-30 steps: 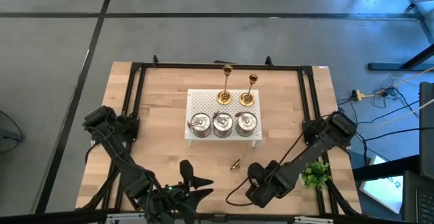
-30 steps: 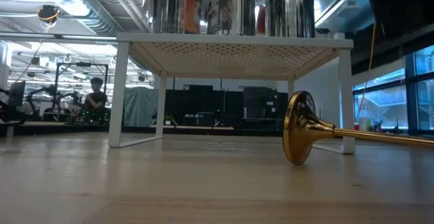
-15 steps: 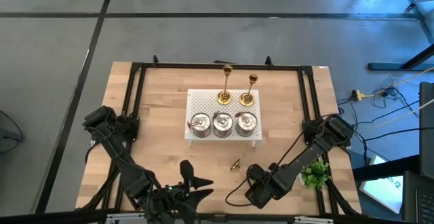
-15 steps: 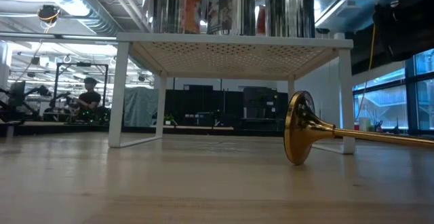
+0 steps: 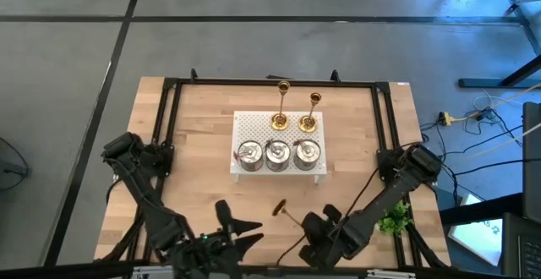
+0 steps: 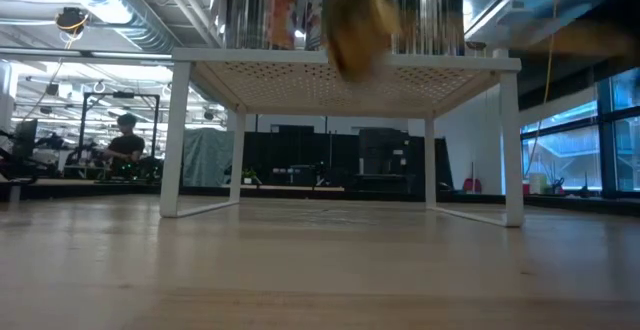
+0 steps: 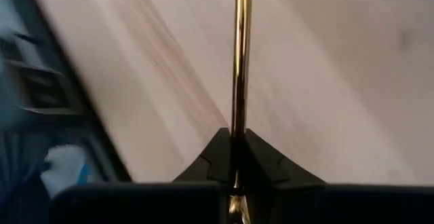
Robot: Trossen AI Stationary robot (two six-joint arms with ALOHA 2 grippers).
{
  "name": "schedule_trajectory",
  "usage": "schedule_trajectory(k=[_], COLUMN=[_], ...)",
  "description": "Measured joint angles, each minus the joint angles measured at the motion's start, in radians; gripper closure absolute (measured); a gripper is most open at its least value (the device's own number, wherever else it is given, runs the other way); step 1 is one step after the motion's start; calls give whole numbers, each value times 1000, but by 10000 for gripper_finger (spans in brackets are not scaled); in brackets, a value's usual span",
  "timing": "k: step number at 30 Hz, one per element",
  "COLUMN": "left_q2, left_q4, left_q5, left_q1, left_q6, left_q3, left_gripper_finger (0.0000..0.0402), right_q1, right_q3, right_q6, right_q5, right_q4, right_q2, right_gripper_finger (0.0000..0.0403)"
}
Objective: Pick & Place candle stick holders
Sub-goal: Put the gold candle holder on the shelf aligned with the other gold candle holders
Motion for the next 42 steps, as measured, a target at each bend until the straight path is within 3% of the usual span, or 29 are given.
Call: schedule_trajectory(k=[9, 13, 16, 21, 28, 32, 36, 42], left_q2=[-22, -23, -24, -24, -24, -24, -24, -24], left_q4=[114, 125, 133, 133, 111, 101, 98, 44], left_q5=[-81, -81, -49, -19, 2, 20, 22, 24], left_q1=[-116, -147, -152, -143, -111, -102, -102, -100], left_q6=[41, 30, 30, 28, -6, -22, -36, -114], left_q3=[0, 0, 1, 0, 0, 0, 1, 0], left_gripper_finger=[279, 279, 279, 279, 279, 279, 279, 279], right_q1=[99, 160, 192, 214, 215, 215, 224, 222], right_q3=[353, 453, 501, 541, 543, 544, 544, 544], right_q6=[-339, -639, -915, -1348, -1782, -2103, -2436, -2627], right_q5=[545, 780, 874, 826, 481, 308, 322, 522], right_q4=[-128, -41, 113, 462, 798, 832, 786, 788], right_q2=[-1, -1, -1, -2, -2, -3, -1, -1], right_gripper_finger=[386, 386, 386, 386, 386, 385, 384, 383])
